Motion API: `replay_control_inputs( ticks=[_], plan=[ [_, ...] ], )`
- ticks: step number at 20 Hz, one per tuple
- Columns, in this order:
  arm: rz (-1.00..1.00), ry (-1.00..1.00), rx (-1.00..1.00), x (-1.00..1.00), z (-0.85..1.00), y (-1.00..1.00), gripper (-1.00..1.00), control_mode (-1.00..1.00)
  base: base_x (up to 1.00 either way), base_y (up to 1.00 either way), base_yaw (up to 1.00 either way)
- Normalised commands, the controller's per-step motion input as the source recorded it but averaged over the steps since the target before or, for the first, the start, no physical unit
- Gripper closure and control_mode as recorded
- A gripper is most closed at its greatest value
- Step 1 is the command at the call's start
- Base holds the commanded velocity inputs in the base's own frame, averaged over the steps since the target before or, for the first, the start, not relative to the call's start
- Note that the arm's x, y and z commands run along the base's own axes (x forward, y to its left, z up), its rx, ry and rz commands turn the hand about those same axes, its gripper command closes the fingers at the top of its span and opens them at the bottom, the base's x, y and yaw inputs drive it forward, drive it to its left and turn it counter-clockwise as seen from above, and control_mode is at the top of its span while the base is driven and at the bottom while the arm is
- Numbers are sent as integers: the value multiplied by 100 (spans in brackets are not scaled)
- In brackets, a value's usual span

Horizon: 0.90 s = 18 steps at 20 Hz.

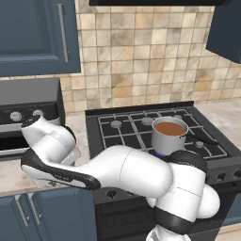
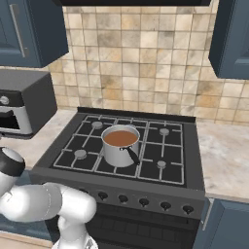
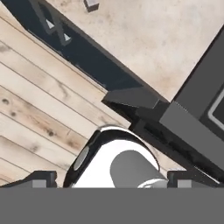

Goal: Pick up the sugar cube(s) and place them in the saucepan with hot chocolate.

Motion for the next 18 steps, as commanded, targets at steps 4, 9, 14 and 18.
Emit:
replay_control_inputs(
  ticks=[4,9,14,18],
  plan=[
    [22,0,0,55,-33,40,-100,-100,0,0,0],
    [14,4,6,60,-28,36,-100,-100,0,0,0],
    [13,0,6,44,-32,43,-100,-100,0,0,0],
    [12,1,4,43,-43,43,-100,-100,0,0,0]
  ],
)
